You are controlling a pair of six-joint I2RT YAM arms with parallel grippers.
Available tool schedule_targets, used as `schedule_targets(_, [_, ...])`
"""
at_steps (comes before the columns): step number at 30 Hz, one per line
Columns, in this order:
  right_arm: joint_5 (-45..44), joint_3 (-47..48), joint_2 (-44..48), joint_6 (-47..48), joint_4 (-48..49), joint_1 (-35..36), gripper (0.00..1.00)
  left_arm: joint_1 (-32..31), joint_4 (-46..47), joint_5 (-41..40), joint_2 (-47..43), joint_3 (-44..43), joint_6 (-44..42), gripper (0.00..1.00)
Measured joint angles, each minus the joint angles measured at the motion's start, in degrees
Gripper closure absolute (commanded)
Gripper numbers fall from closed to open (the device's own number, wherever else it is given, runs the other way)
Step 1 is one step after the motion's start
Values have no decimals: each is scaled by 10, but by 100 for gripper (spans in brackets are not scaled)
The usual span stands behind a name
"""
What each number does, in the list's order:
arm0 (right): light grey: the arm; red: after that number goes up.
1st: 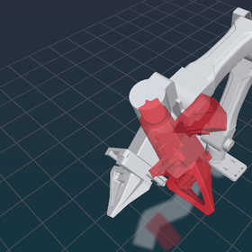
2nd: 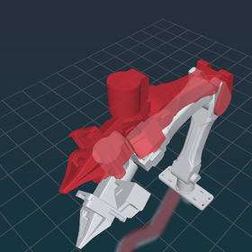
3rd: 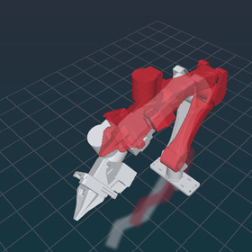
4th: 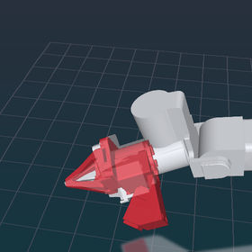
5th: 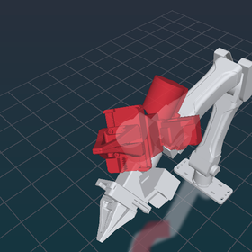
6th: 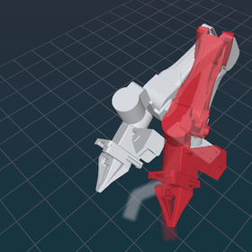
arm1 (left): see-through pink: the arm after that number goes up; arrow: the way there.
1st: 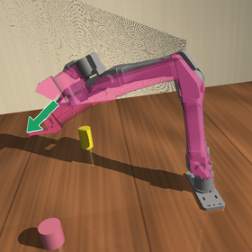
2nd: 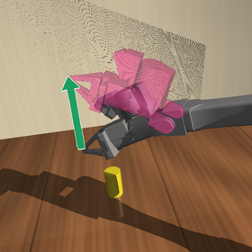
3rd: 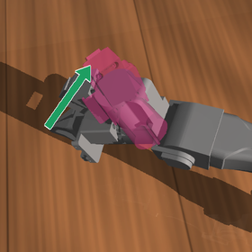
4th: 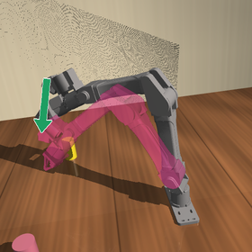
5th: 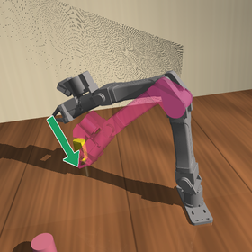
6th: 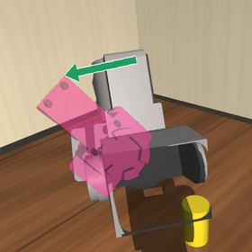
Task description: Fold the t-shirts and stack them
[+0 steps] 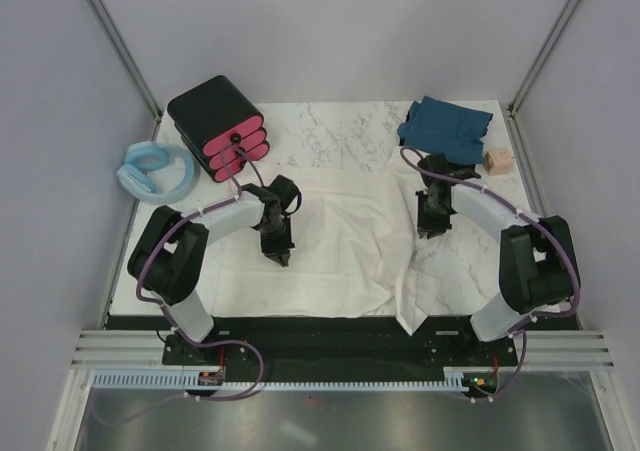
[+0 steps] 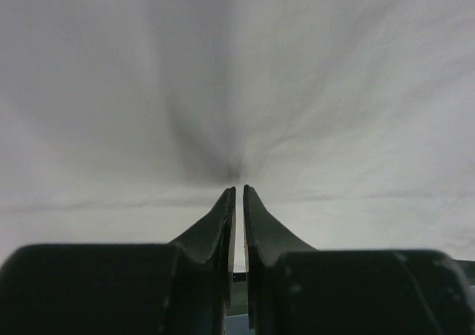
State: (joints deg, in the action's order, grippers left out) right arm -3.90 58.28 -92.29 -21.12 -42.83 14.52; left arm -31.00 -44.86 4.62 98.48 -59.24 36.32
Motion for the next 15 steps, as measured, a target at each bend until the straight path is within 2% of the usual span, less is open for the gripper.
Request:
schedule_targets(7, [0, 81, 27, 11, -23, 0, 74, 0, 0, 1, -17, 2, -3, 85])
schedule_targets(15, [0, 75, -31, 12, -15, 4, 74, 0, 0, 2, -16, 2, -4, 83])
